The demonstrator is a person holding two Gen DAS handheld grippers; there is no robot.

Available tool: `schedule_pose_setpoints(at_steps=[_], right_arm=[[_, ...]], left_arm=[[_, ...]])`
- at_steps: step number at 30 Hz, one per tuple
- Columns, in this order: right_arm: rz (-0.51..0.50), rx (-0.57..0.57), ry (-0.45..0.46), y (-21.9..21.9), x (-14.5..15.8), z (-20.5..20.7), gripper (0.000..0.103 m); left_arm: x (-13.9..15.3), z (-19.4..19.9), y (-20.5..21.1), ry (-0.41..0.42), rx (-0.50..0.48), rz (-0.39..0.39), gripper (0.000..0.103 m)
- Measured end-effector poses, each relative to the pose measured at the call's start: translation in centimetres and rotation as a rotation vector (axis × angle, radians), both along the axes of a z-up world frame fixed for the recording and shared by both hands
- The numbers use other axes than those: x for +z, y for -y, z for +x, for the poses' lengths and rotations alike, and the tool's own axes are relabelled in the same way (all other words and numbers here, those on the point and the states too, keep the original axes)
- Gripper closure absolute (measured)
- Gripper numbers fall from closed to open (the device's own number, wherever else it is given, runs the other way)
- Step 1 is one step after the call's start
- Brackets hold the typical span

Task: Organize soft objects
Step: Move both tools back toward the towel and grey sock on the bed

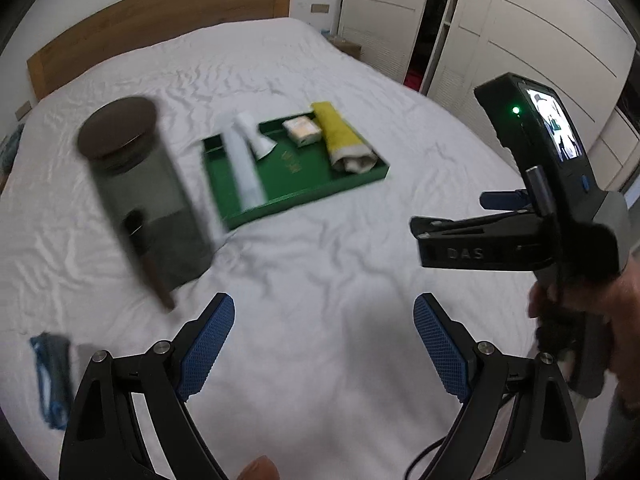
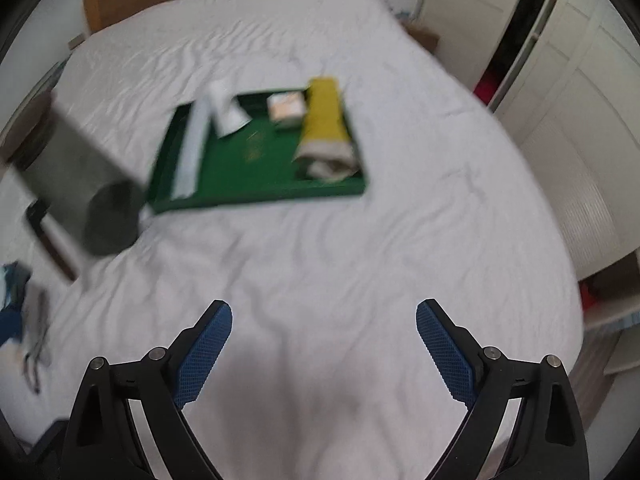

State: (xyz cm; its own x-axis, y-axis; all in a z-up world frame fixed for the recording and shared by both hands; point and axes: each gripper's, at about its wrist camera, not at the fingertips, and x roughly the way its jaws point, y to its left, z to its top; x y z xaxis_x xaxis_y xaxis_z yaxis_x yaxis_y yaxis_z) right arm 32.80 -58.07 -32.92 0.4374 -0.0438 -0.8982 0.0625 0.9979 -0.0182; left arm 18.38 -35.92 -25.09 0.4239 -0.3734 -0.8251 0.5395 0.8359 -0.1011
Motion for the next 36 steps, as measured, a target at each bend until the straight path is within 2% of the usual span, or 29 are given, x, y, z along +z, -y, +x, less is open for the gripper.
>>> schedule_pose_setpoints(at_steps=[5, 10, 14, 17, 21, 27, 32, 36], right_arm=[[0.034, 0.100, -0.121, -5.4, 0.5, -2.6, 0.007], [0.044, 0.210, -0.169, -10.9, 1.3, -4.8, 0.003], [0.043, 0.283, -0.159, -15.1, 1.9, -6.1, 0.001], [0.054, 0.305, -0.100, -18.3, 2.5, -6.9, 0.001], [0.150, 0.294, -0.006, -21.6, 2.3, -8.6, 0.001], [0.244, 0.340, 0.011, -26.7, -0.8, -11.0, 0.001], [0.259, 0.371, 0.030, -29.8, -2.4, -10.6, 0.001], [0.270, 0.390, 0.037, -31.8, -3.3, -10.0, 0.001]], left_arm=[[0.8, -1.0, -6.8, -0.006, 0.029, 0.031, 0.015], [1.9, -1.4, -13.5, 0.007, 0.099, 0.052, 0.015], [2.3, -1.1, -19.0, 0.039, 0.187, 0.088, 0.015], [2.2, -0.8, -23.4, 0.073, 0.246, 0.127, 0.015], [1.1, -0.6, -29.7, 0.080, 0.322, 0.191, 0.015], [-2.4, -1.1, -38.3, -0.025, 0.420, 0.286, 0.015], [-5.4, -0.5, -41.9, -0.153, 0.471, 0.214, 0.015], [-6.4, -0.1, -41.0, -0.155, 0.435, 0.180, 0.015]])
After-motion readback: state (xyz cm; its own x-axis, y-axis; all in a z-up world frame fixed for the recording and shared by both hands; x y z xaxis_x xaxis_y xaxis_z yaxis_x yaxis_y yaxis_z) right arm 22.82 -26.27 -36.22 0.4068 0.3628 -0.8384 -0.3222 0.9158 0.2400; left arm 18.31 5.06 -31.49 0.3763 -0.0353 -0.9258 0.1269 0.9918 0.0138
